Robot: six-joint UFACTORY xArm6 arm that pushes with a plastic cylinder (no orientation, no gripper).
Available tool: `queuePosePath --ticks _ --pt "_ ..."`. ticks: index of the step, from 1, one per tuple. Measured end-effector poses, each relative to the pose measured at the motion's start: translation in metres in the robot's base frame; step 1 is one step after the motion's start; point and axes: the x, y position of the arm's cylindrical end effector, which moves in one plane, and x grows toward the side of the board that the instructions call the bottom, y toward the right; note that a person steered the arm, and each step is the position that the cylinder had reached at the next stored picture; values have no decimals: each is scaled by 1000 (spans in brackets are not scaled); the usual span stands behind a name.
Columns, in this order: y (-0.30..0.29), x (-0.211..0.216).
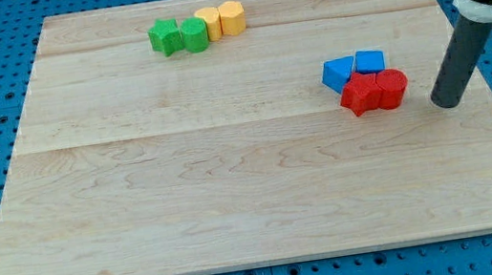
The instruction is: Move your arm top right side of the yellow hexagon
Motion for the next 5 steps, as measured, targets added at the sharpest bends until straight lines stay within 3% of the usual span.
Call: queuePosePath --ticks 3,4,5 --pt "32 -3" --pt "36 -103" --pt "25 -170"
